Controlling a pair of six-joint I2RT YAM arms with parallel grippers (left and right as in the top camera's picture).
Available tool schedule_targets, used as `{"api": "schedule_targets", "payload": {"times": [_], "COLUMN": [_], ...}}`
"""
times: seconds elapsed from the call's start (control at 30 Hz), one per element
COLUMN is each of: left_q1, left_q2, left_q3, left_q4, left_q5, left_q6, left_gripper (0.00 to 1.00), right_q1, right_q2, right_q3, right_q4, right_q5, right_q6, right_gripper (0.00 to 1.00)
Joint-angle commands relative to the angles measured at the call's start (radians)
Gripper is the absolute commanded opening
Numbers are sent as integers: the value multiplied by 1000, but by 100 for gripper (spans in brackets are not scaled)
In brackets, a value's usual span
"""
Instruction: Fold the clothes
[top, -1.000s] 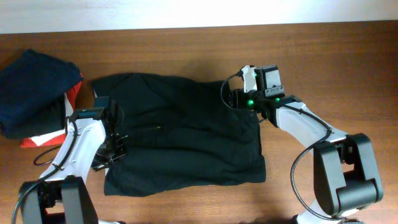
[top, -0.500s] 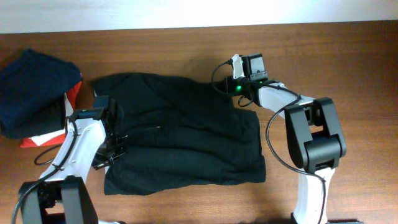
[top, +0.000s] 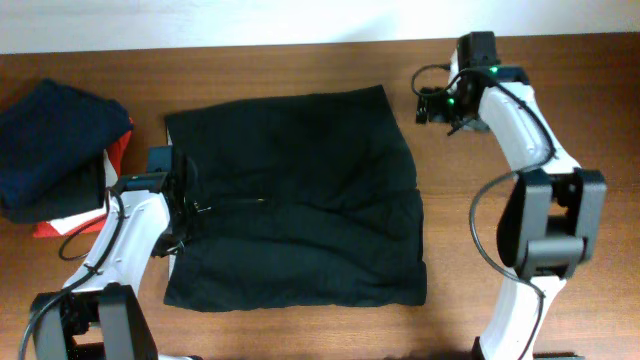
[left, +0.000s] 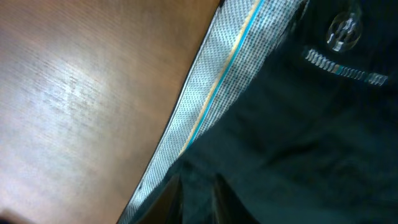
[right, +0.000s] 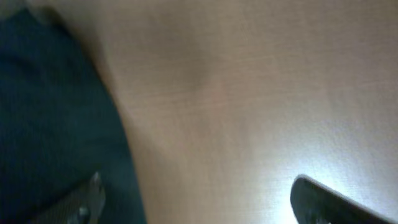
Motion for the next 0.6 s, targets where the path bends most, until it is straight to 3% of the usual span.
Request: {"api": "schedule_targets", "payload": {"times": [0.0, 0.03, 0.17, 0.27, 0.4, 0.47, 0.57], "left_q1": [3, 4, 39, 73, 74, 74, 74], "left_q2": [-43, -83, -211, -228, -288, -378, -414], "left_q3": [45, 50, 49, 38, -154, -308, -451], "left_q4": [-74, -90, -195, -241, -172, -96, 58], "left_q5": [50, 97, 167, 228, 207, 193, 196], "left_q6": [32, 31, -3, -26, -235, -377, -430], "left_gripper": [66, 80, 93, 93, 93, 93, 89], "right_q1": [-68, -116, -221, -229, -229, -212, -72], "right_q2": [-126, -129, -218, -482, -761, -790, -790], "right_q3": [7, 4, -143, -465, -803, -863, -904], "right_q4": [-266, -404, -494, -396, -276, -275, -249], "right_q5": [-20, -126, -231, -240, -331, -361, -367], "right_q6": [168, 200, 216, 253, 323, 322, 387], "right_gripper": [99, 99, 99, 99, 99, 99, 99]}}
